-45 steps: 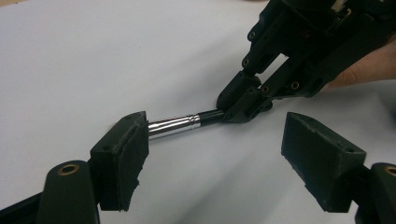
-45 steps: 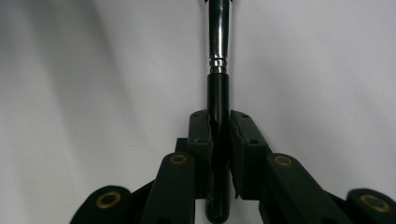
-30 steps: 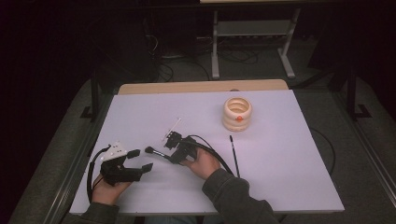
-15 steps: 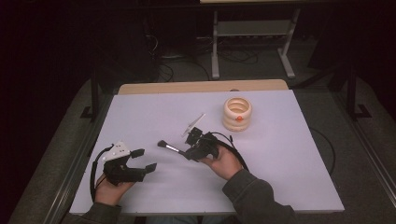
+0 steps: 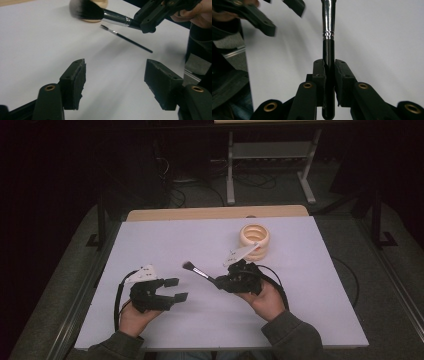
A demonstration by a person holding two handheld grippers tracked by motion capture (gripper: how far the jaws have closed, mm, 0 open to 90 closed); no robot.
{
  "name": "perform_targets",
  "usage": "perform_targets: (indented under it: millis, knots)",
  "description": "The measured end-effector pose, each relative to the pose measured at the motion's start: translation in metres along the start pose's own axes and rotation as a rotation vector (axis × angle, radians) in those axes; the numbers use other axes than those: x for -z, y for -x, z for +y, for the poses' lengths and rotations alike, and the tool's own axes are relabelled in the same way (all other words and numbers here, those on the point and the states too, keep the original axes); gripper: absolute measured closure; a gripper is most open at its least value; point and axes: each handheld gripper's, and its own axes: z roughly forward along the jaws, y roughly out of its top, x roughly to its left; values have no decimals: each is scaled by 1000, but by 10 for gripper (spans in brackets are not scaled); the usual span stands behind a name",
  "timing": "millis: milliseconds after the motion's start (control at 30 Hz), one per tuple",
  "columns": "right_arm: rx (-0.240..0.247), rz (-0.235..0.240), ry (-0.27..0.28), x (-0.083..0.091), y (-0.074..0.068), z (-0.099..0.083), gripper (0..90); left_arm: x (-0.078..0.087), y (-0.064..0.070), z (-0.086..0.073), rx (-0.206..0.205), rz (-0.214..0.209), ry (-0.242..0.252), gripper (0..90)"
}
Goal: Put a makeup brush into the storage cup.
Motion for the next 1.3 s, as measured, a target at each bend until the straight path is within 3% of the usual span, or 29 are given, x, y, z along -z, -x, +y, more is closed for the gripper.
perform_targets:
  millis: [167,333,500,767,933,1000,1100,1133,1200,1300]
  knots:
    - [19,15,68,10,-6,-11,786,-16,3,15,22,-83,-3,374]
    - [51,12,82,9,-8,-24,786,-29,3,25,48,-150,-2,411]
    - [89,45,106,3,-11,-34,786,-39,3,28,73,-183,-36,471]
    - [138,38,73,-8,-12,-39,786,-39,-1,28,89,-214,-43,643]
    - [166,34,49,-16,-15,-39,787,-38,-2,30,112,-276,-32,756]
    - [179,29,43,-19,-15,-38,782,-38,1,32,96,-263,-45,768]
    - [156,50,32,-21,-13,-38,735,-38,4,36,64,-229,-69,771]
    - [136,53,36,-20,-12,-38,682,-37,6,38,49,-213,-79,772]
    - [98,62,41,-18,-11,-35,663,-38,8,41,44,-206,-87,772]
    - [96,54,54,-17,-13,-31,642,-39,13,47,-3,-181,-114,772]
